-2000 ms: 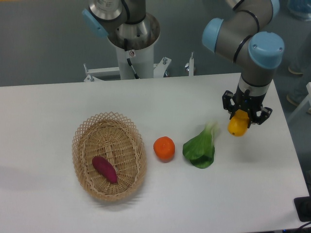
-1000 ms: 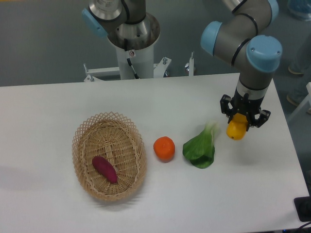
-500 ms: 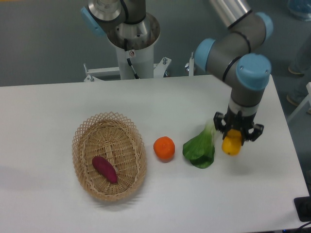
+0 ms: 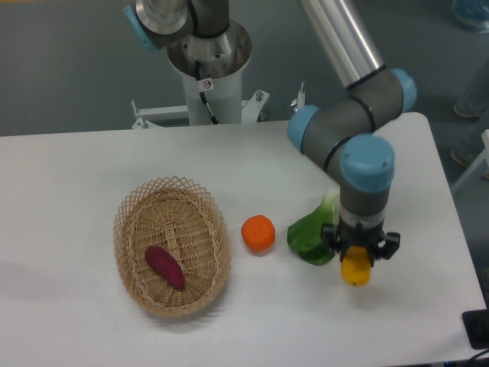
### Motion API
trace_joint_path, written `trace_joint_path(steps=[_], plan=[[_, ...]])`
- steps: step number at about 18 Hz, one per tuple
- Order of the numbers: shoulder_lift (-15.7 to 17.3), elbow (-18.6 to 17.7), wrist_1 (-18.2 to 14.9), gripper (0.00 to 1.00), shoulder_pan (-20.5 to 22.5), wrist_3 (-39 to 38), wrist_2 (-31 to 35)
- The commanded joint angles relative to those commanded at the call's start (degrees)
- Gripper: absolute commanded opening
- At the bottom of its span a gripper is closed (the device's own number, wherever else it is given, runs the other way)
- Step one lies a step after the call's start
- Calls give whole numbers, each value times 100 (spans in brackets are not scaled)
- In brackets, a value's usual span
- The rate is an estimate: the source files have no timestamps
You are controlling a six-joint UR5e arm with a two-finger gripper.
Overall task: Place the mango on the table
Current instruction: 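Carry the yellow mango down beside the bok choy toward the table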
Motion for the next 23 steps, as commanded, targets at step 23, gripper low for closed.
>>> trace_joint_path(steps=[23], plan=[[210, -807, 0, 46, -853, -968, 519]])
